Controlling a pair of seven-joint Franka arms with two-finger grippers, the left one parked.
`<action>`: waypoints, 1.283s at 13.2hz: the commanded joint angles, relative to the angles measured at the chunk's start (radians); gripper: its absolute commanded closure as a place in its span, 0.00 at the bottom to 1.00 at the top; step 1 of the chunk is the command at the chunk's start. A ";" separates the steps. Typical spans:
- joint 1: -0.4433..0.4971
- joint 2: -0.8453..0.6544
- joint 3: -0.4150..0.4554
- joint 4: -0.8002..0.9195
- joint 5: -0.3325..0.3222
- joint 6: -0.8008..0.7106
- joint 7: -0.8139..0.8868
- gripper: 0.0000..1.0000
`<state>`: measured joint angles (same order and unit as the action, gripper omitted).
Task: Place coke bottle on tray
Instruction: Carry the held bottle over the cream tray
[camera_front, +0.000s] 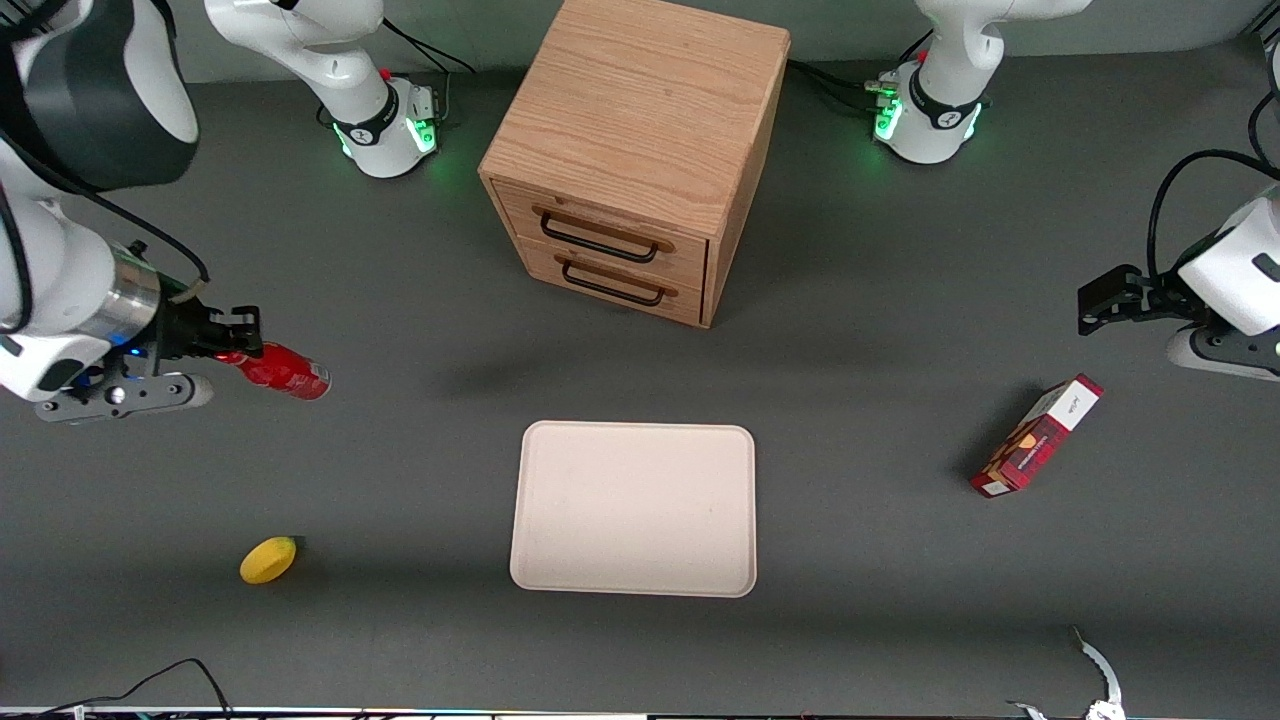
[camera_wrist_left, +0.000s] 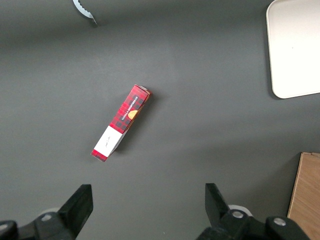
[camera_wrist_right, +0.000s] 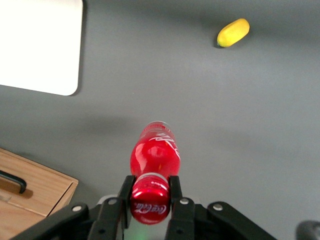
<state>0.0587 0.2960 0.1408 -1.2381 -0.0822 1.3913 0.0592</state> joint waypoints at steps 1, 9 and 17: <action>0.045 0.052 -0.003 0.091 0.016 -0.031 -0.001 1.00; 0.234 0.273 -0.013 0.241 0.015 0.145 0.174 1.00; 0.303 0.426 -0.024 0.273 0.004 0.402 0.249 1.00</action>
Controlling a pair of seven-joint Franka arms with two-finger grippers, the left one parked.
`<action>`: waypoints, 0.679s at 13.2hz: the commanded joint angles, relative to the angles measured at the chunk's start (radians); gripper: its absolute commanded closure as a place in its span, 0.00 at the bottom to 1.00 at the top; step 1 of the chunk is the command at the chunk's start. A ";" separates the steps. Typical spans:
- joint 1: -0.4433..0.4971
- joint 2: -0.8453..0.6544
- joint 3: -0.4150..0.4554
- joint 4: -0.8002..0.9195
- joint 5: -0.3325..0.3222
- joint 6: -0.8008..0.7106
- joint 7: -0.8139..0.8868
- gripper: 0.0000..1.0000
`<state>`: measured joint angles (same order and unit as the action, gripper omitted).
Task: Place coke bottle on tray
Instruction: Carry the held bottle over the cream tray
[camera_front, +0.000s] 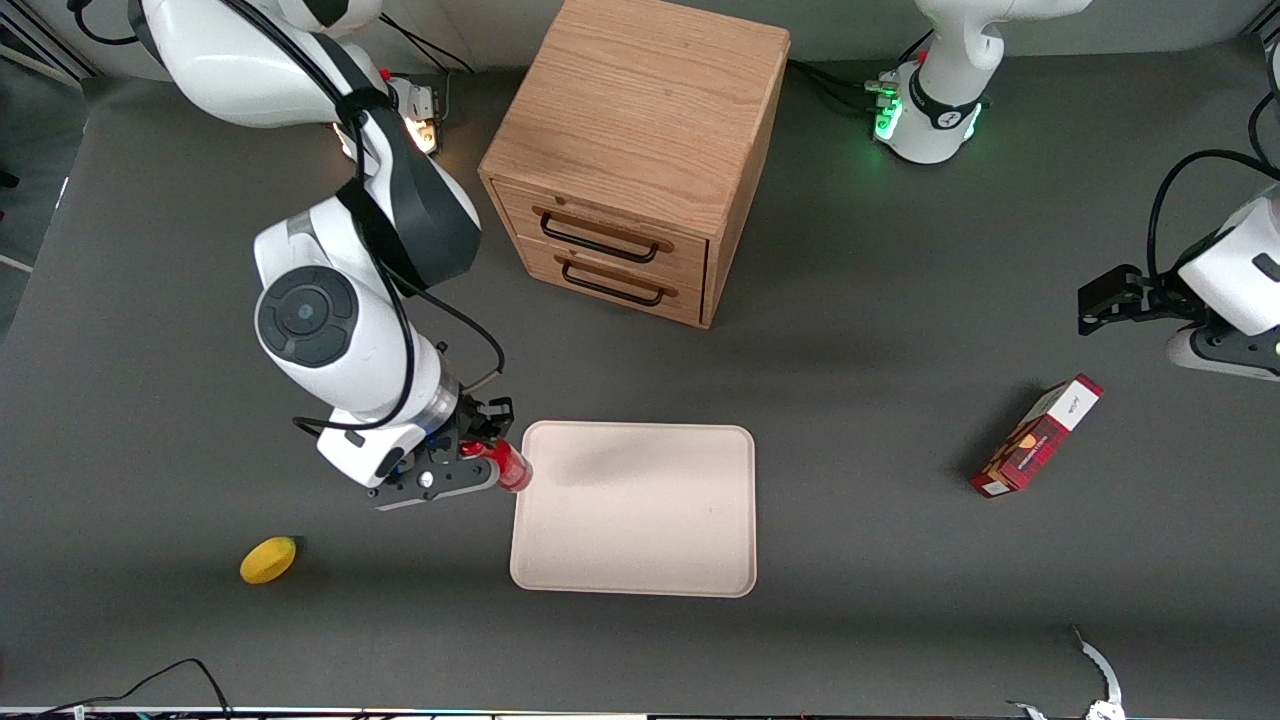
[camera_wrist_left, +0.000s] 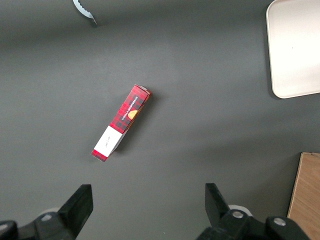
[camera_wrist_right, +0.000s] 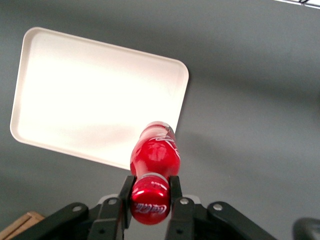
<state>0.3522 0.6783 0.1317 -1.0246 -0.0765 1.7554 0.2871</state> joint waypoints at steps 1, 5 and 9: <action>0.010 0.059 -0.021 0.060 0.000 0.079 0.017 1.00; 0.030 0.118 -0.043 0.058 -0.002 0.160 0.018 1.00; 0.048 0.161 -0.060 0.057 -0.003 0.203 0.021 1.00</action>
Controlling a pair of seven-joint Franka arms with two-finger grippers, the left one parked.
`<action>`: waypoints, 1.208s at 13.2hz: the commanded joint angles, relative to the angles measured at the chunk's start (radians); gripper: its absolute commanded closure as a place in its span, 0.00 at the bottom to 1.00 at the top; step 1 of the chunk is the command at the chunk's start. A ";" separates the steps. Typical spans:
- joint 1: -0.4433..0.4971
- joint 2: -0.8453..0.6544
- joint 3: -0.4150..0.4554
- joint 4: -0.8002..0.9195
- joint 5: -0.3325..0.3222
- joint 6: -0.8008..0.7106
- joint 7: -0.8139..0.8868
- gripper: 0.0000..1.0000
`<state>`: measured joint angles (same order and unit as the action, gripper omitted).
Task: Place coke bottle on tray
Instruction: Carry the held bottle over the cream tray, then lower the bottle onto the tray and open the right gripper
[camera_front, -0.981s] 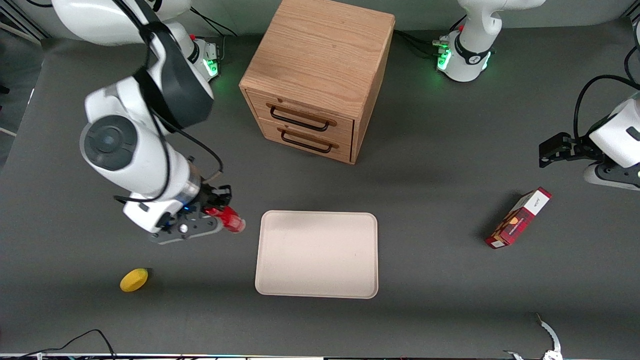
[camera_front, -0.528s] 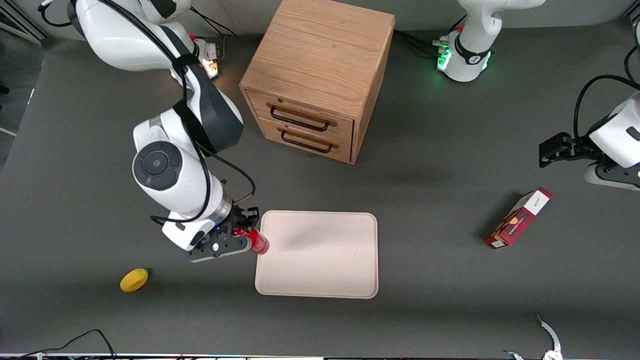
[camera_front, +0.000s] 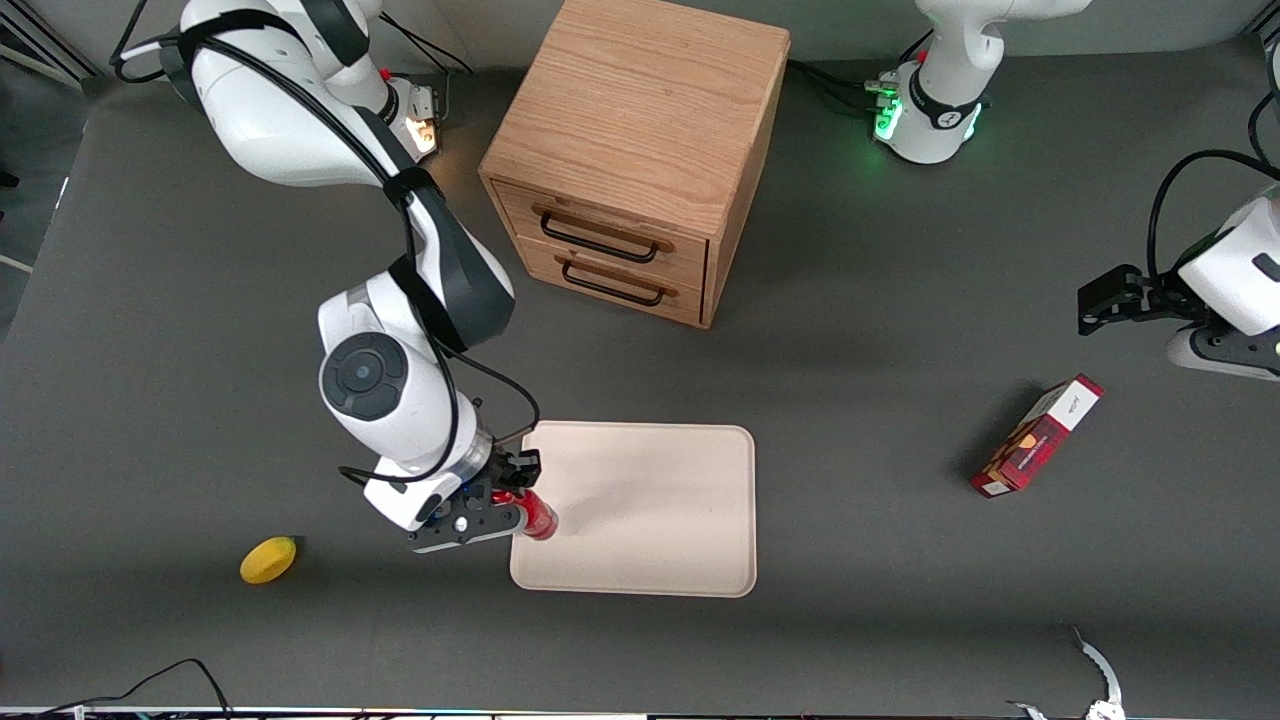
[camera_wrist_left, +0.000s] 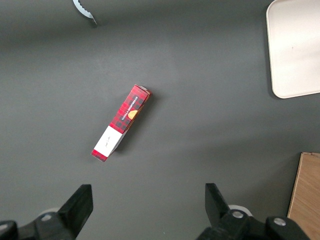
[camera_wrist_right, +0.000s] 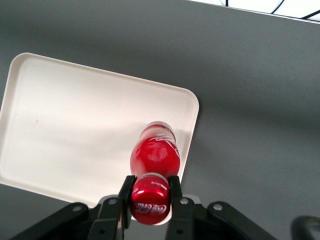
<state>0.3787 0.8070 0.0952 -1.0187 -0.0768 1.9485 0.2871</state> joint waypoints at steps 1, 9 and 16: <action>0.023 0.043 -0.023 0.051 -0.003 0.019 0.021 1.00; 0.034 0.089 -0.048 0.042 -0.017 0.076 0.021 1.00; 0.034 0.100 -0.048 0.038 -0.020 0.084 0.023 0.82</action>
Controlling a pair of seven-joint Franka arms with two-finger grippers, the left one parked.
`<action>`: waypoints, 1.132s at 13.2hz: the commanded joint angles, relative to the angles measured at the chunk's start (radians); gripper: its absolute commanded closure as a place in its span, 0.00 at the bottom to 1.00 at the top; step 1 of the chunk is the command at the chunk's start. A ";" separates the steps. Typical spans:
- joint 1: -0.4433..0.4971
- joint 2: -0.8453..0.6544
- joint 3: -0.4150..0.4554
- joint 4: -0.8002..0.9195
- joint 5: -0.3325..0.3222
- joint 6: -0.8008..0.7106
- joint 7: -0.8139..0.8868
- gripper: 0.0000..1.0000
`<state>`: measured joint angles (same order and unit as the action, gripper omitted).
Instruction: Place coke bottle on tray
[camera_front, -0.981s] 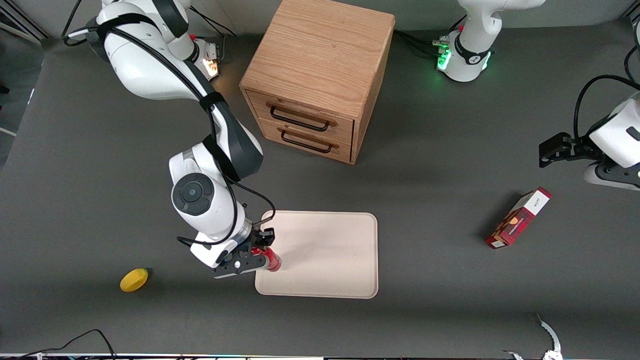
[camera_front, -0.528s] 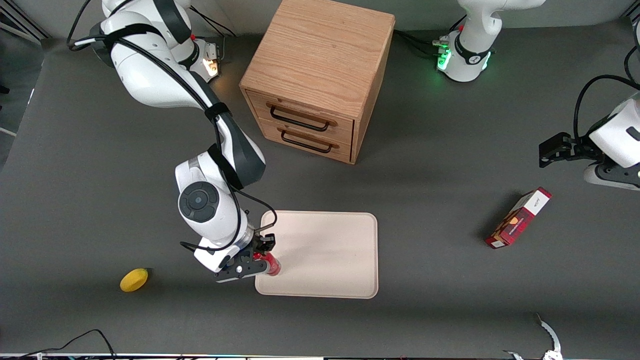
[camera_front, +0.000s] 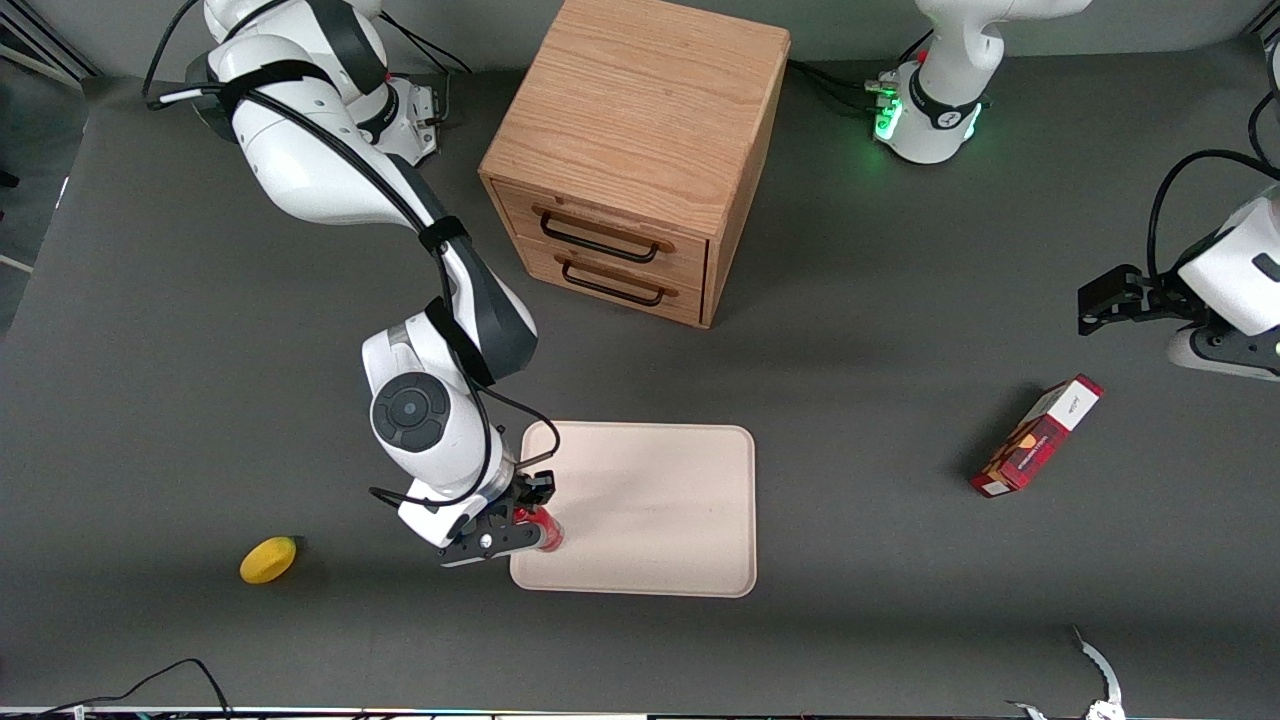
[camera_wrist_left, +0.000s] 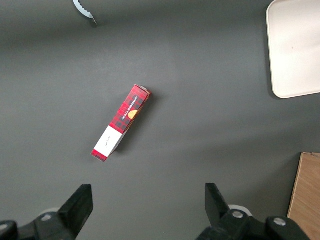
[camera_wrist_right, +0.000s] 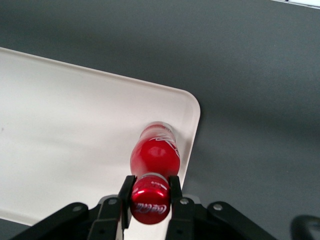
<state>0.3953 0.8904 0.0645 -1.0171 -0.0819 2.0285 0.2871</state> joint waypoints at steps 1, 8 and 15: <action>0.017 0.016 -0.017 0.037 -0.015 0.004 0.023 0.68; 0.017 0.016 -0.017 0.037 -0.015 0.006 0.023 0.22; 0.013 -0.031 -0.017 0.034 -0.024 -0.016 0.023 0.00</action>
<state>0.3971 0.8898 0.0612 -0.9898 -0.0873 2.0342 0.2871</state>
